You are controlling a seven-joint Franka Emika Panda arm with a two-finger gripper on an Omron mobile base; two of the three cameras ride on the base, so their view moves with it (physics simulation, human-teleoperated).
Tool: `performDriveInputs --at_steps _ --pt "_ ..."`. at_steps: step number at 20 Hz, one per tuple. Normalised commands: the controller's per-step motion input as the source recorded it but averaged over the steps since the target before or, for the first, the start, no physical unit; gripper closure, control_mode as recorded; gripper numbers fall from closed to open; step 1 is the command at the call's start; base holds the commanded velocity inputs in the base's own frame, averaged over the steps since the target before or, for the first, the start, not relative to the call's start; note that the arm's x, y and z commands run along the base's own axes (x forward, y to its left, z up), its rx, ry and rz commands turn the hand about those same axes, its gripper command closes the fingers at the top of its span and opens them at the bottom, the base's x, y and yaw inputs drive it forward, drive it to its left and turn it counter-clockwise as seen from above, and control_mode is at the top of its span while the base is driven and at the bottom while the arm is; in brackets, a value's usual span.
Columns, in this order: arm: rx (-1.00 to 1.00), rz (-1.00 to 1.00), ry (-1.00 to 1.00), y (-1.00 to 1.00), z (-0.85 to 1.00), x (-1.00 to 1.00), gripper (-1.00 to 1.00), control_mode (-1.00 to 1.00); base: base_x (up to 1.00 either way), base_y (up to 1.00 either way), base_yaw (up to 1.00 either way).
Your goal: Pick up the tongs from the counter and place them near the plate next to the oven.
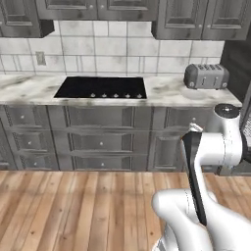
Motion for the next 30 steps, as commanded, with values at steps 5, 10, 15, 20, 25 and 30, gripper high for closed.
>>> performDriveInputs --at_steps 5,10,15,20,25,30 --pt "0.00 0.00 0.00 0.00 0.00 0.00 1.00 1.00 0.96 -0.43 -0.02" --pt "0.00 0.00 0.00 0.00 0.00 0.00 1.00 1.00 0.90 -0.51 -0.02" --pt "0.00 0.00 0.00 0.00 0.00 0.00 1.00 1.00 0.82 -0.60 -0.03" --pt "0.00 0.00 0.00 0.00 0.00 0.00 1.00 1.00 0.75 -0.51 -0.02" --pt "0.00 0.00 0.00 0.00 0.00 0.00 1.00 1.00 0.60 -0.52 -0.02" --pt "0.00 0.00 0.00 0.00 0.00 0.00 1.00 1.00 0.41 -0.46 -0.01"
